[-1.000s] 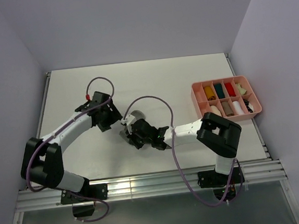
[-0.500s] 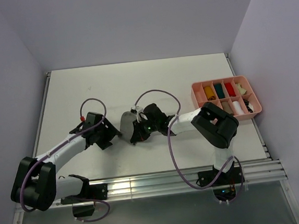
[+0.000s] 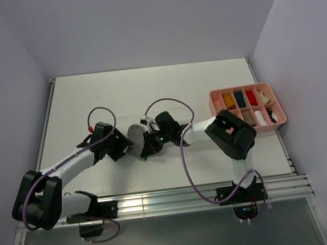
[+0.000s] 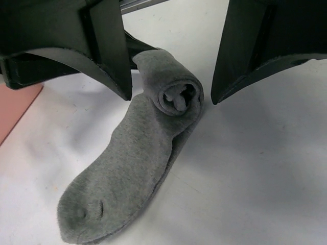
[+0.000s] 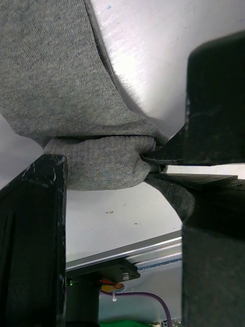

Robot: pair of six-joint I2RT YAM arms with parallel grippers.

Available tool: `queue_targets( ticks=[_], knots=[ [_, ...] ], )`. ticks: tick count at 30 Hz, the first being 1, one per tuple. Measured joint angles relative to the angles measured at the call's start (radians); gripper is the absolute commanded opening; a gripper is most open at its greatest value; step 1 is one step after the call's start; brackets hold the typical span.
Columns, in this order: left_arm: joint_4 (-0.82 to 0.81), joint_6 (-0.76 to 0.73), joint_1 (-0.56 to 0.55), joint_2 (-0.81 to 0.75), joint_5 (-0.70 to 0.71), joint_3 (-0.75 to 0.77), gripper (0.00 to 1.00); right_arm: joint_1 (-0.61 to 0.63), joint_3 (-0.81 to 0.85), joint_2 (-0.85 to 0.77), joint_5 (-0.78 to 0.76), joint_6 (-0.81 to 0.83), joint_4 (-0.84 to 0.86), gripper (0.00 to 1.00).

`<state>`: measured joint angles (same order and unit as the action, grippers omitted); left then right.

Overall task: Roll the socks
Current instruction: Roll the sock at the center of the board.

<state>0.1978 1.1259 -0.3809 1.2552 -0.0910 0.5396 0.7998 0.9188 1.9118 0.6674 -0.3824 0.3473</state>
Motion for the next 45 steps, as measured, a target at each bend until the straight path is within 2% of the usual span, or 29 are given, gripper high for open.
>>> queue_targets(
  ticks=[5, 9, 13, 23, 30, 33, 38, 45],
  knots=[
    [0.014, -0.033, 0.0, 0.065, 0.013, 0.027, 0.61, 0.0, 0.022, 0.006, 0.019, 0.023, -0.034, 0.0],
    [0.018, -0.051, 0.0, 0.099, 0.013, 0.05, 0.6, 0.0, 0.051, 0.01, 0.032, 0.047, -0.081, 0.0],
    [0.029, -0.075, 0.0, 0.119, 0.019, 0.065, 0.53, 0.0, 0.077, 0.013, 0.038, 0.073, -0.124, 0.0],
    [0.032, -0.217, 0.001, 0.231, 0.037, 0.169, 0.5, 0.0, 0.106, 0.039, 0.105, 0.126, -0.16, 0.0],
    [0.003, -0.322, 0.002, 0.303, 0.016, 0.232, 0.48, 0.0, 0.171, 0.039, 0.148, 0.175, -0.26, 0.0],
    [-0.014, -0.344, 0.003, 0.319, -0.002, 0.239, 0.43, 0.0, 0.203, 0.039, 0.158, 0.195, -0.294, 0.0],
    [-0.048, -0.354, 0.003, 0.338, -0.037, 0.241, 0.43, 0.0, 0.247, 0.054, 0.174, 0.219, -0.333, 0.0],
    [-0.067, -0.355, 0.003, 0.344, -0.052, 0.241, 0.43, -0.002, 0.263, 0.154, 0.233, 0.208, -0.323, 0.0]
  ],
)
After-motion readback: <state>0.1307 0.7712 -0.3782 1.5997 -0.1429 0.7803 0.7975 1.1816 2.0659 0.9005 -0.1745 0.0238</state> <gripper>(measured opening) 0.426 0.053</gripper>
